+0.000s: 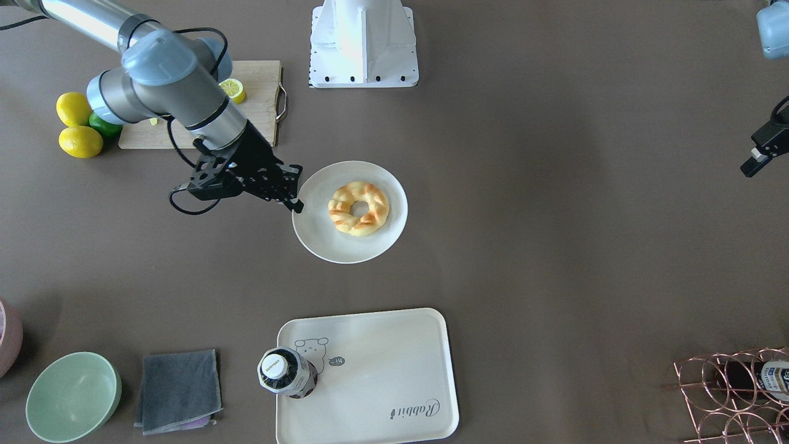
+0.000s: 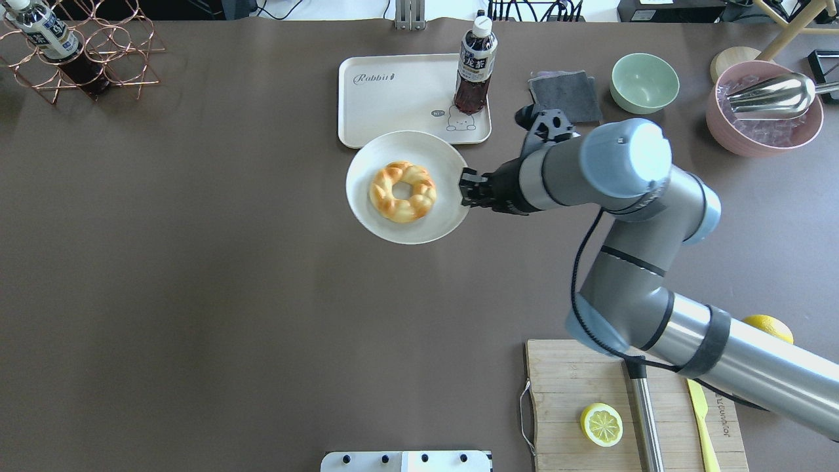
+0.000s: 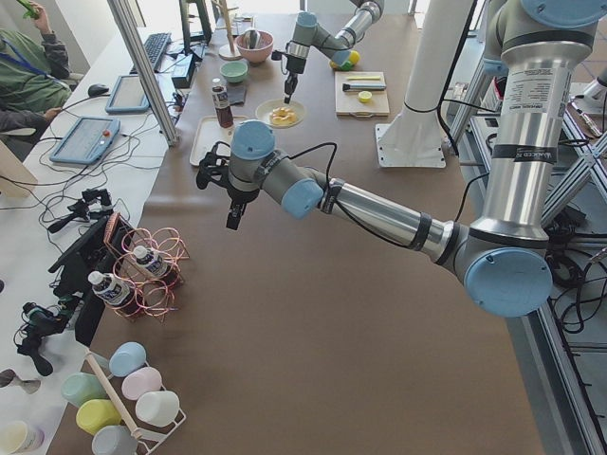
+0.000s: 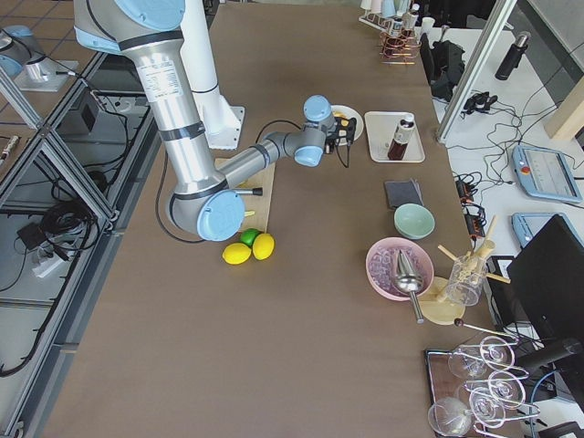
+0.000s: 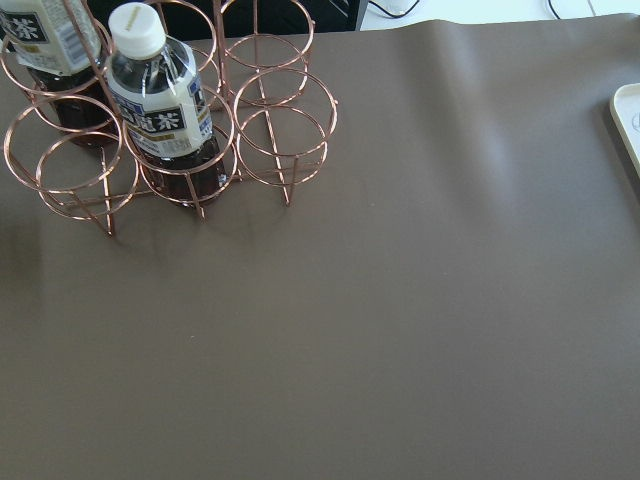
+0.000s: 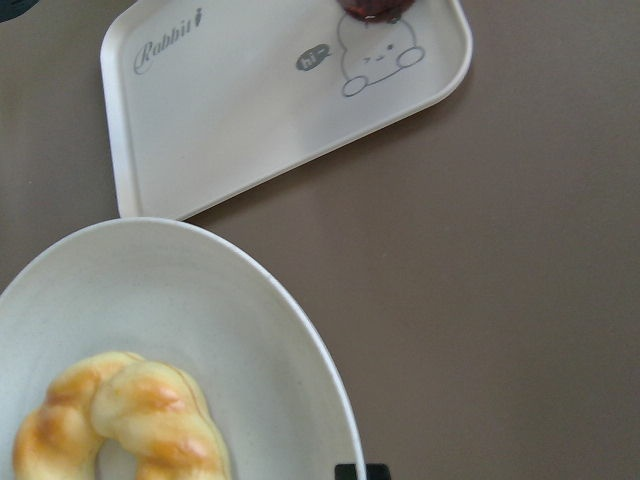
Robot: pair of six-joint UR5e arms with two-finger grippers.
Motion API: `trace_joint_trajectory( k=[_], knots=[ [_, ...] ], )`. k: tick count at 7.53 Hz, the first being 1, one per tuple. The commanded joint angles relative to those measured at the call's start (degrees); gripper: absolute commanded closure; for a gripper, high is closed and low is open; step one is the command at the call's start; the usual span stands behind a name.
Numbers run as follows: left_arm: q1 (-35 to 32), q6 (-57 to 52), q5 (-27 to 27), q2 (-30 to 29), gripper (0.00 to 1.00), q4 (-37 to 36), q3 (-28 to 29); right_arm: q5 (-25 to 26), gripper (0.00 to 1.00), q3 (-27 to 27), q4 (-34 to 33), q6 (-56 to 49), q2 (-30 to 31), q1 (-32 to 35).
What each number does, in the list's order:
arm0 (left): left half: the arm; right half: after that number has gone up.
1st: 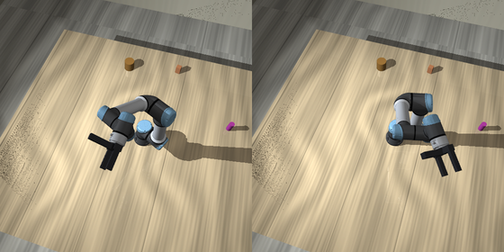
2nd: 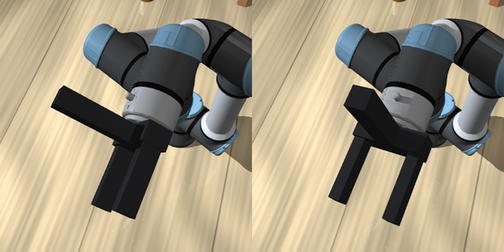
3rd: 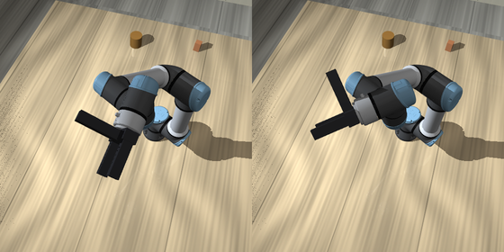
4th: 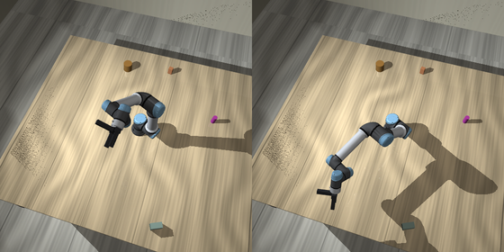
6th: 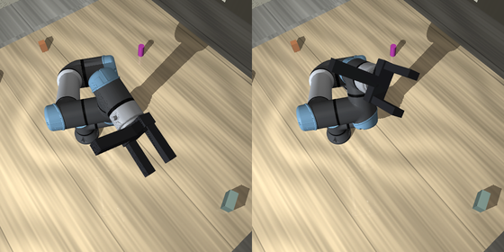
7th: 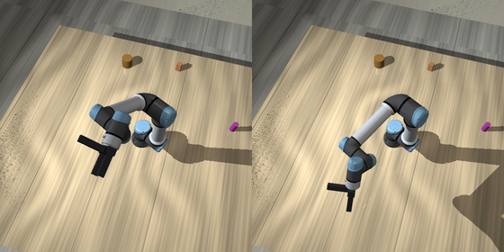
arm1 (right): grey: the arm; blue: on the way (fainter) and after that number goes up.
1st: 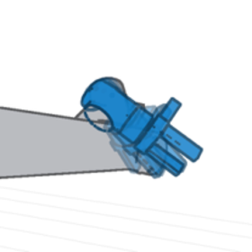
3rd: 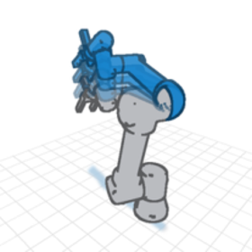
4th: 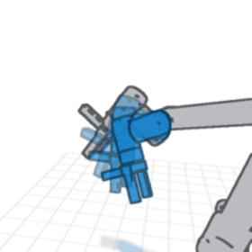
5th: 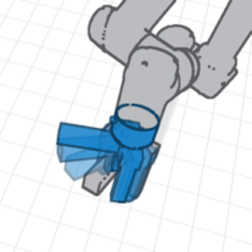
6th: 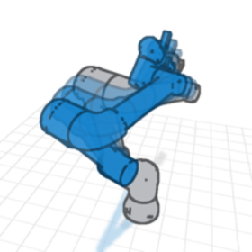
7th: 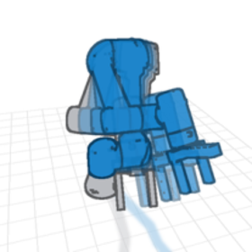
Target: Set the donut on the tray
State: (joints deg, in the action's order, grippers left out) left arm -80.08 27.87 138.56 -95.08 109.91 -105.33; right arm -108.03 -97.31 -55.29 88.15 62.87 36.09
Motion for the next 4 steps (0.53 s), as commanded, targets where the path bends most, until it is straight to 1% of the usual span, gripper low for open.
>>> trace_joint_trajectory(
  k=[1,2,4],
  knots=[
    [3.52,7.79,0.66,0.25,0.0,4.6,-0.14,11.93,1.0,-1.84,-25.84,9.29,-20.25,-11.44],
    [4.66,9.9,0.66,0.25,0.01,5.75,-0.14,15.18,1.0,-0.7,-31.05,12.1,-25.99,-14.35],
    [6.86,13.16,0.84,0.25,0.01,8.65,-0.14,17.75,1.0,9.97,-33.21,16.42,-36.71,-16.65]
  ],
)
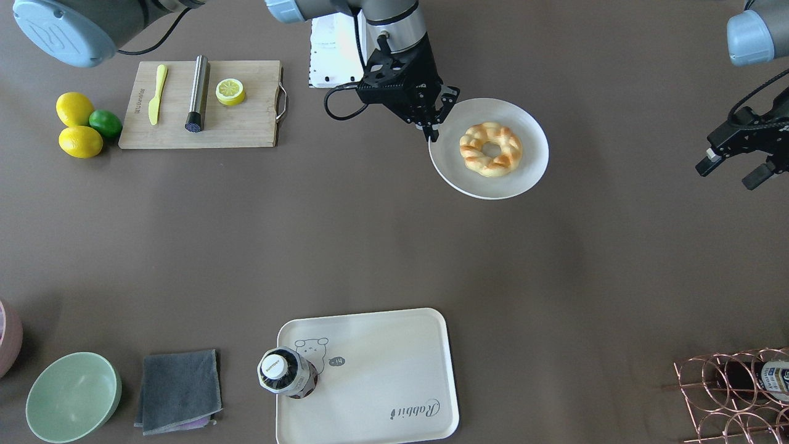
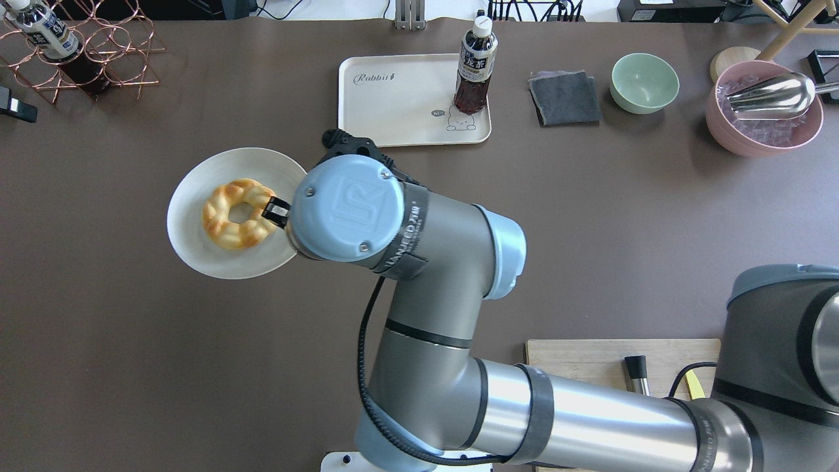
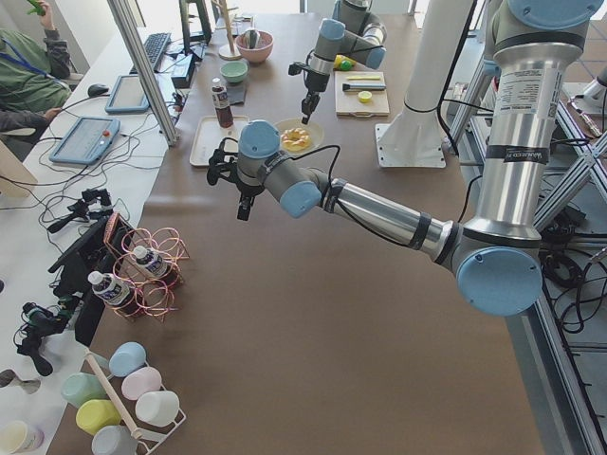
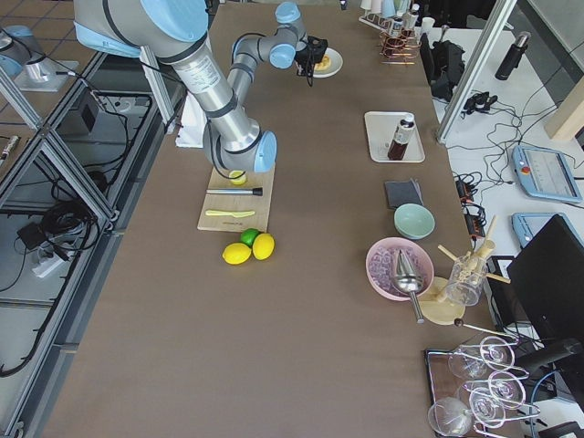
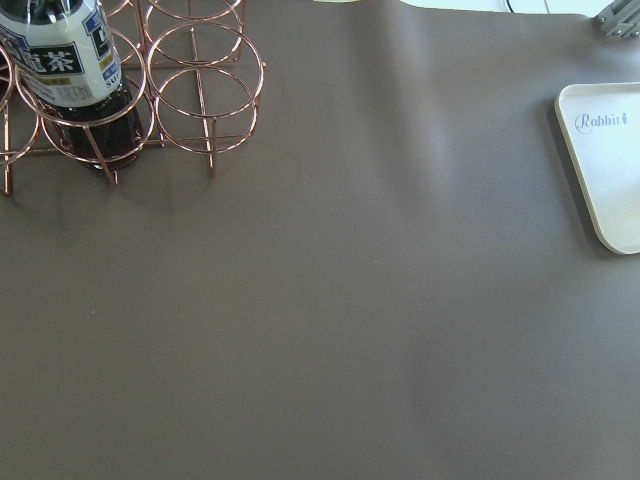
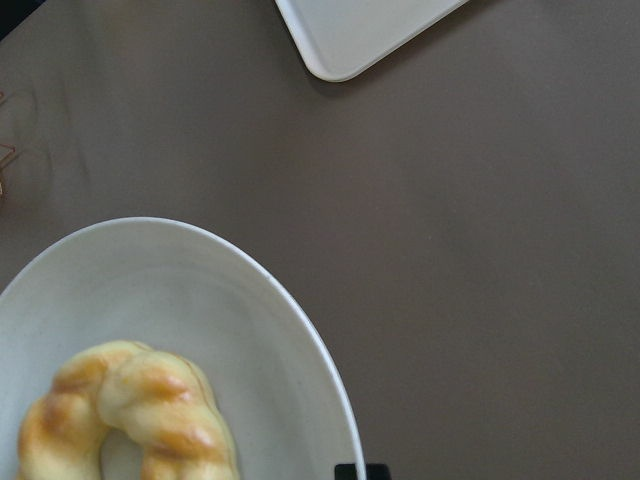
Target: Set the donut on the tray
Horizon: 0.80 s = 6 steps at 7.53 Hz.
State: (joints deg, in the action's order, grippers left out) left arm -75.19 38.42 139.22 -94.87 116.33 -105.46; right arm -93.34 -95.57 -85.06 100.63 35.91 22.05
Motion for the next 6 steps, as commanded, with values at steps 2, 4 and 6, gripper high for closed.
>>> trace_joint_trajectory(
  k=[2,4,6],
  knots=[
    [2.68,4.38,1.4,1.17,0.02,2.76,-0.97,6.66,1.0,16.52,-3.62,6.58,-16.81,-4.64],
    [4.69,4.55,2.19,4.24,0.07,7.66,-1.33,7.64,1.0,18.75,-3.53,7.12,-18.59,-4.73],
    [5.49,4.99,4.82,7.4,0.37,9.08,-3.51,8.17,1.0,18.75,-3.62,7.12,-18.6,-4.73]
  ],
)
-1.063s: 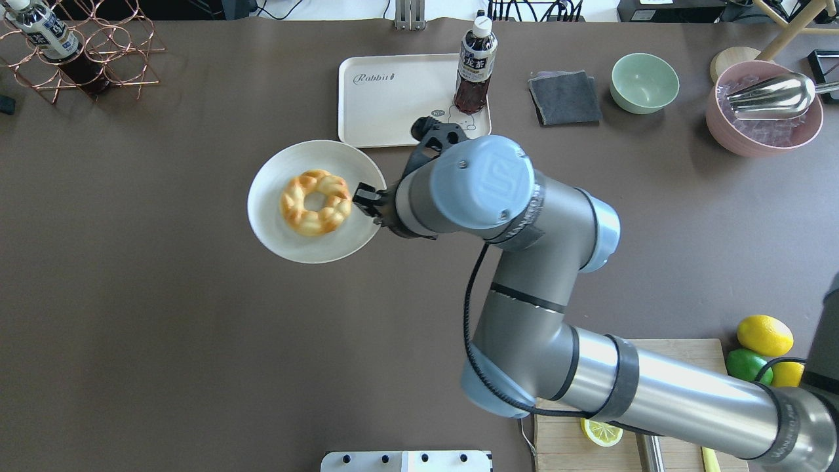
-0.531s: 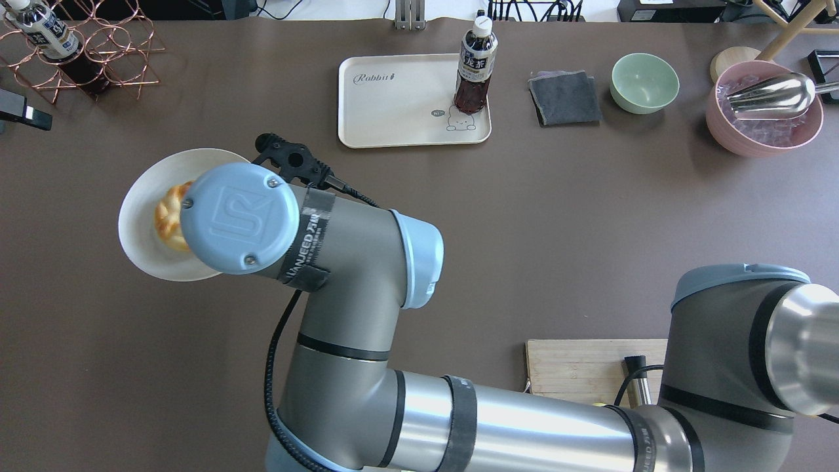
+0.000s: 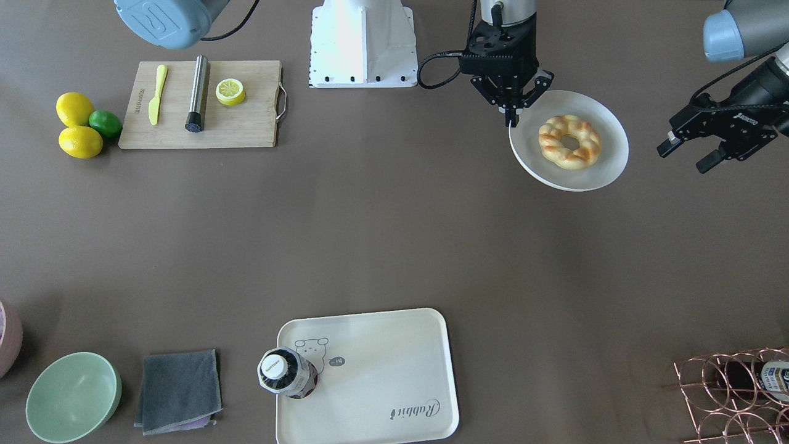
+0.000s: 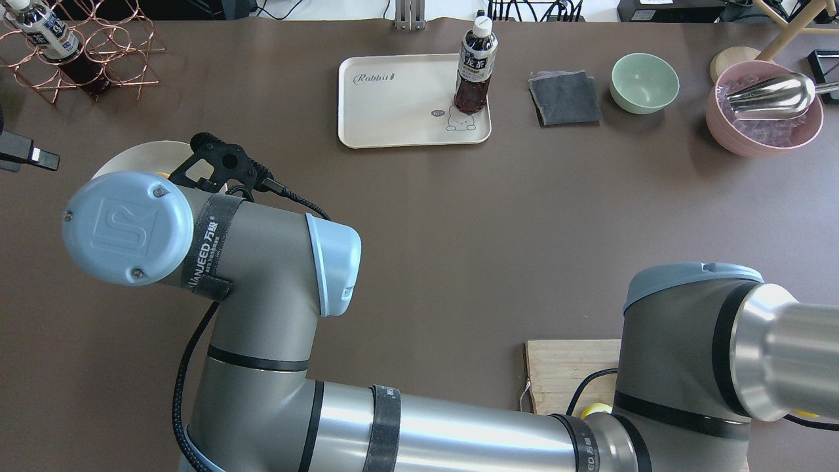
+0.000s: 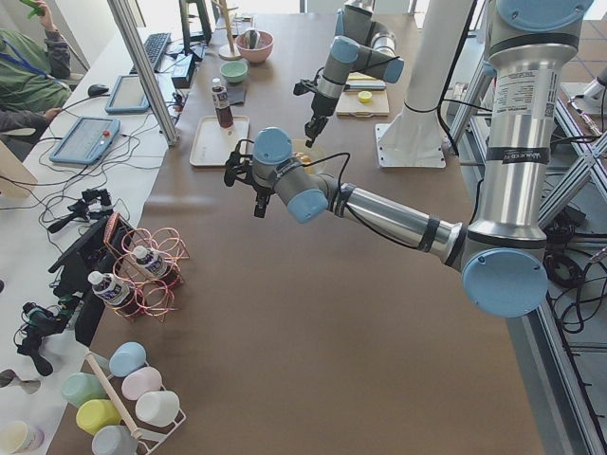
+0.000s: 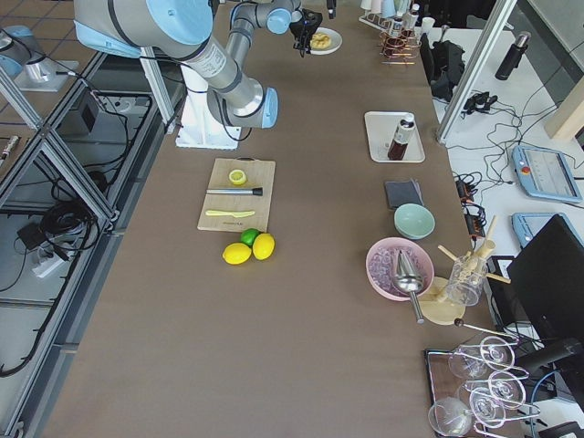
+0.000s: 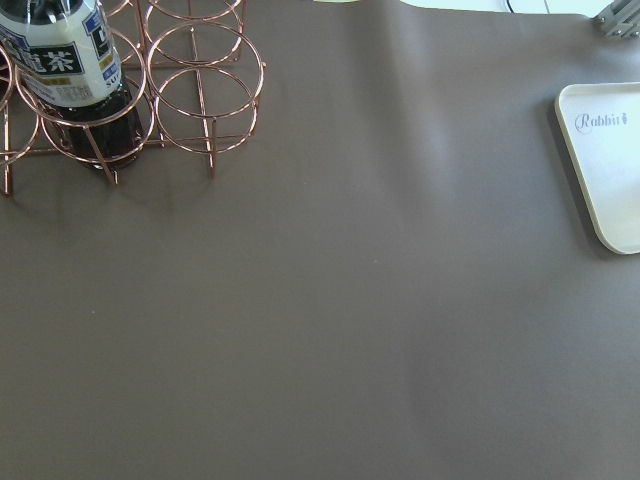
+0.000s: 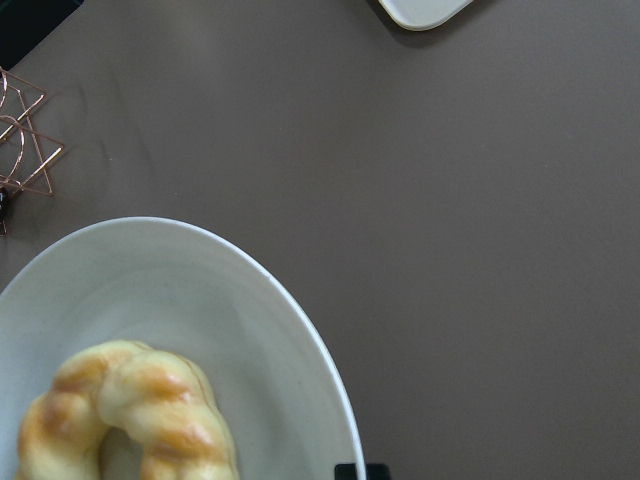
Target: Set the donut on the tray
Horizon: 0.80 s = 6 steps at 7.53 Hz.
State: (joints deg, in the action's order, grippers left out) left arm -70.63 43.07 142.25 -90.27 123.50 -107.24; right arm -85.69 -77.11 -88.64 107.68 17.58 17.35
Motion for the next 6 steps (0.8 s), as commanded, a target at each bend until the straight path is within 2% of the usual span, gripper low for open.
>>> trace_joint_trajectory(
  k=[1,3,5,6],
  knots=[
    [1.89,2.0,1.8,3.77,0.37,3.74,-2.35,0.61,1.0,0.3,-0.05,0.08,-0.35,-0.04],
    [4.87,10.51,1.8,3.35,0.37,10.42,-2.35,0.61,1.0,0.21,-0.05,0.08,-0.35,0.05],
    [6.11,13.08,1.72,2.82,0.37,11.85,-2.18,0.61,1.0,0.21,-0.05,0.08,-0.35,0.05],
    [6.11,13.17,1.72,2.64,0.42,11.85,-2.09,0.61,1.0,0.21,-0.05,-0.01,-0.35,0.05]
  ],
)
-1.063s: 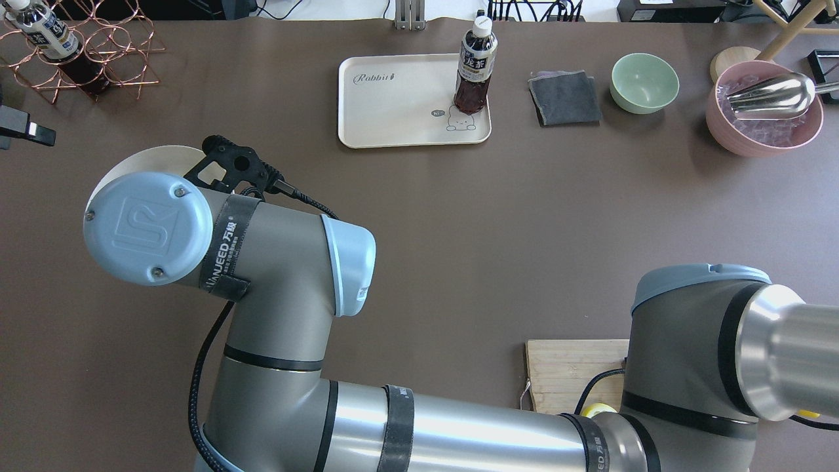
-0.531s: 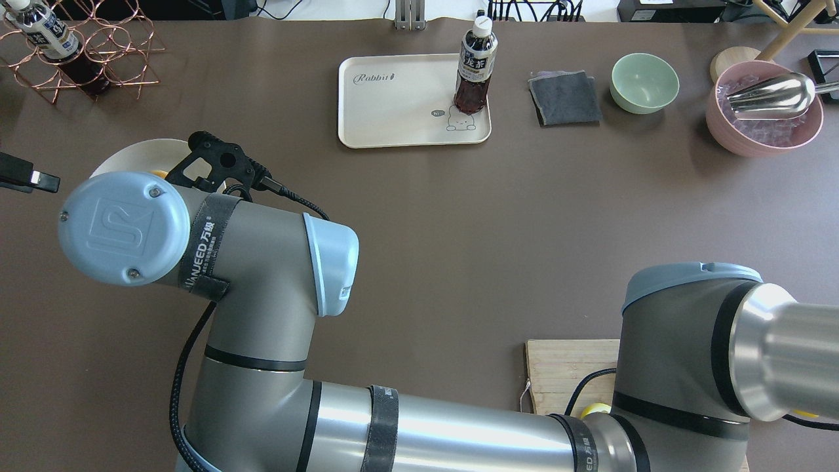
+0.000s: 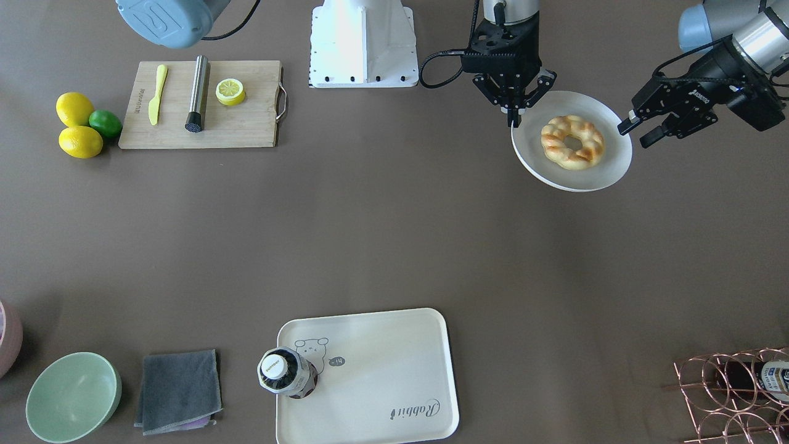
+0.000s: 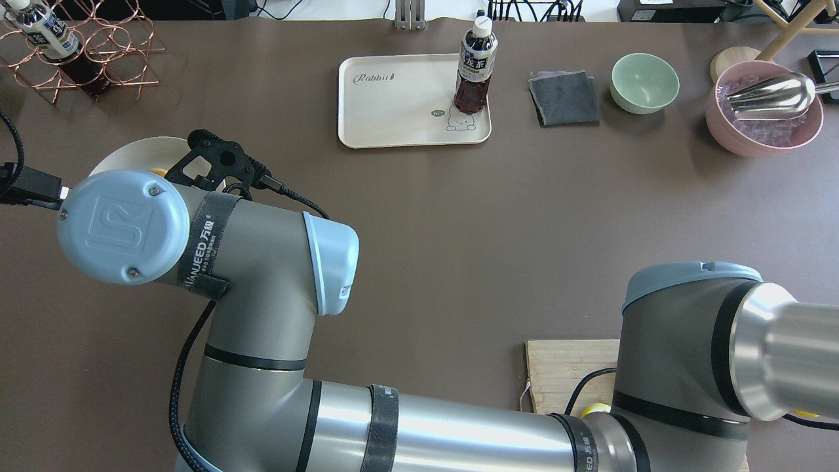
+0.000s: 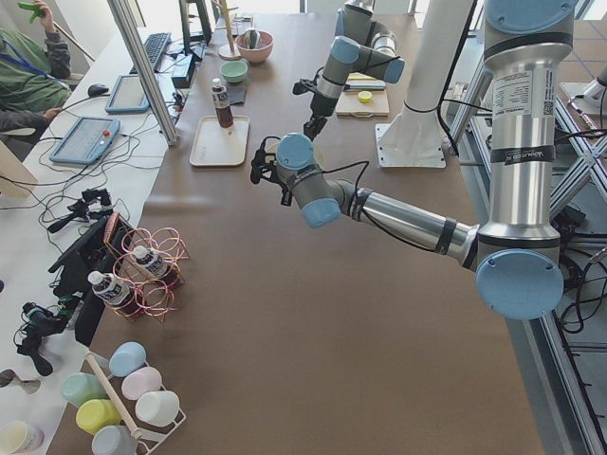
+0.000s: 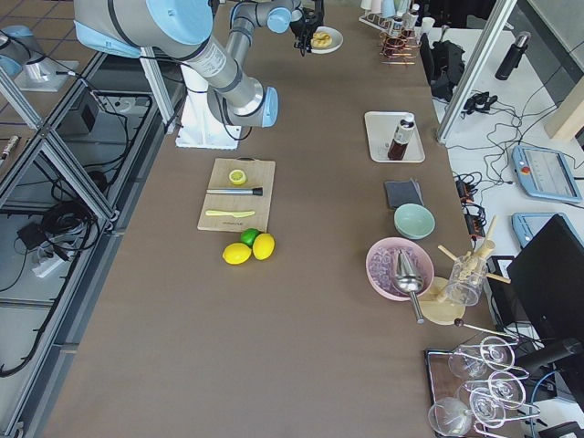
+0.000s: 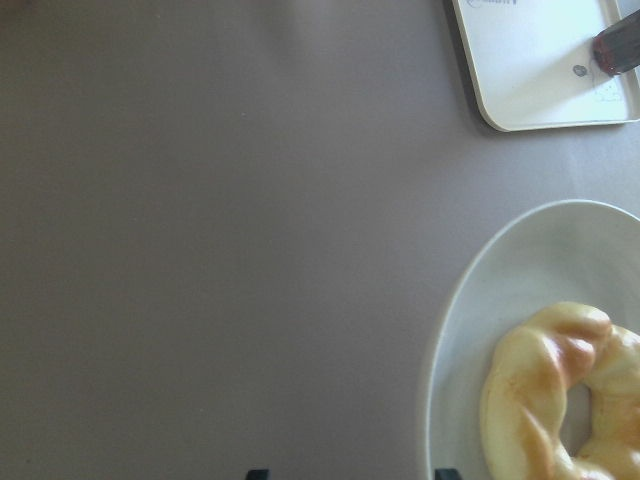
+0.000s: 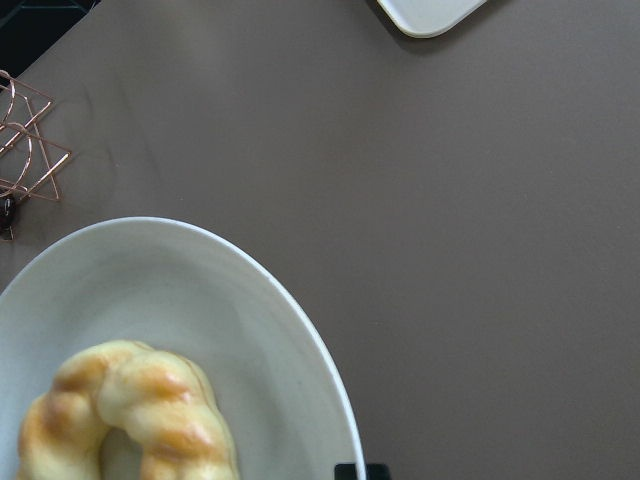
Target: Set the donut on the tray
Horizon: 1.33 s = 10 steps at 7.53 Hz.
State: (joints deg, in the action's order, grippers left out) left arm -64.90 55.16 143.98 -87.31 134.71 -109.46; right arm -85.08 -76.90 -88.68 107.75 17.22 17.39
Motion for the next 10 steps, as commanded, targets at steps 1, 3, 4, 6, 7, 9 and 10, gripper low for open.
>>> trace_joint_trajectory(
  k=[1,3,4,6,7,9,10],
  knots=[
    [0.39,1.18,-0.02,-0.58,0.54,0.64,0.3,0.0,1.0,-0.01,0.0,-0.08,0.01,0.01],
    [0.39,1.18,-0.02,-0.58,0.78,0.64,0.3,0.0,1.0,-0.18,0.0,-0.08,0.01,0.01],
    [0.39,1.18,-0.02,-0.58,0.87,0.64,0.3,-0.09,1.0,-0.36,0.0,-0.08,0.01,0.01],
    [0.39,1.27,-0.1,-0.66,1.0,0.64,0.3,-0.09,1.0,-0.62,0.09,-0.17,0.01,0.1],
    [0.39,1.27,-0.1,-0.75,1.0,0.64,0.3,-0.09,1.0,-0.71,0.17,-0.35,0.01,0.18],
    [0.39,1.27,-0.1,-1.19,1.0,0.29,0.65,-0.09,0.5,-0.8,0.44,-0.61,0.09,0.53],
    [0.39,1.79,-0.1,-1.54,1.0,0.12,0.83,-0.35,0.01,-0.89,0.44,-1.48,0.1,1.06]
  ],
)
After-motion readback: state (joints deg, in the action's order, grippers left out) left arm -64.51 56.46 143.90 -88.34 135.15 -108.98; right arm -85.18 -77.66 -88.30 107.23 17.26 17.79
